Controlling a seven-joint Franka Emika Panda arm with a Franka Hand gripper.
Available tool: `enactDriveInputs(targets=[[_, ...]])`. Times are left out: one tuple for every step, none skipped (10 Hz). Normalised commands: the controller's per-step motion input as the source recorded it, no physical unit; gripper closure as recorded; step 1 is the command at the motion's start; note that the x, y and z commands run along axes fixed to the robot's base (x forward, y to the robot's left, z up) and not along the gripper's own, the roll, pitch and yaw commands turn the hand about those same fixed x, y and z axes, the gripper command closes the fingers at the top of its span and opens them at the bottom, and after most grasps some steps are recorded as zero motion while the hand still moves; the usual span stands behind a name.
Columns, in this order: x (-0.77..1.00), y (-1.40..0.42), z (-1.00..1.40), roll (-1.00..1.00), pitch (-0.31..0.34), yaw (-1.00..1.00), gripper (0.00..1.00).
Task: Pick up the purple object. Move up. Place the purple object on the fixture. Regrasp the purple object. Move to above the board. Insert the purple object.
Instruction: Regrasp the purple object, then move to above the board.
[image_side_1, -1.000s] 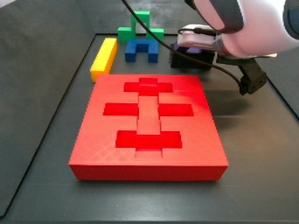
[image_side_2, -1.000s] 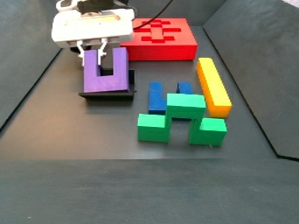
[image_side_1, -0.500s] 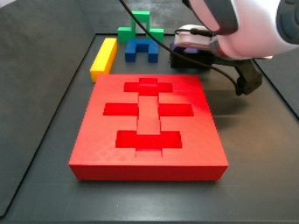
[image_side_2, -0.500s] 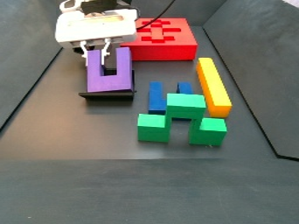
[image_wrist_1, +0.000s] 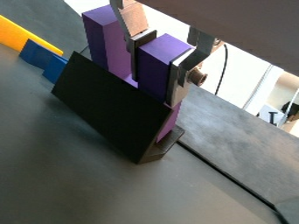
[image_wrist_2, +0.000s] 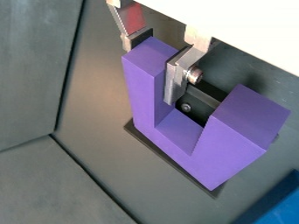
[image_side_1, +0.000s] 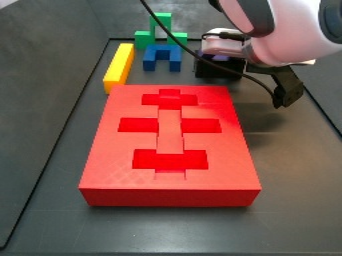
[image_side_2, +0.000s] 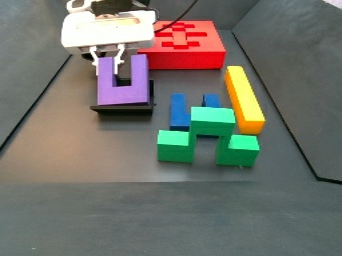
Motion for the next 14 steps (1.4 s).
enactDriveInputs(targets=[[0.0,0.0,0.0,0.0,0.0,0.0,1.0],[0.0,0.0,0.0,0.0,0.0,0.0,1.0],[0.0,0.0,0.0,0.0,0.0,0.0,1.0],[0.0,0.0,1.4,0.0,0.0,0.0,1.0],[-0.01,-0.03,1.4,-0.06,0.043,0.06,1.0],[-0.04,-0.03,1.4,-0.12,0.019,0.05,1.0],[-0.05,-0.02,1.4,-0.07,-0.002,0.05,1.0],[-0.04,-0.04,1.4,-0.04,-0.001,0.04,1.0],[-0.04,-0.04,1.4,-0.01,-0.008,0.03,1.0],[-0.04,-0.03,1.4,-0.01,-0.012,0.02,1.0],[-0.03,-0.03,0.91,-0.02,-0.004,0.01,1.0],[-0.01,-0.01,0.54,-0.01,0.007,0.0,1.0],[0.01,-0.02,0.29,0.01,0.018,0.0,1.0],[0.02,-0.02,0.19,0.0,0.025,0.0,1.0]])
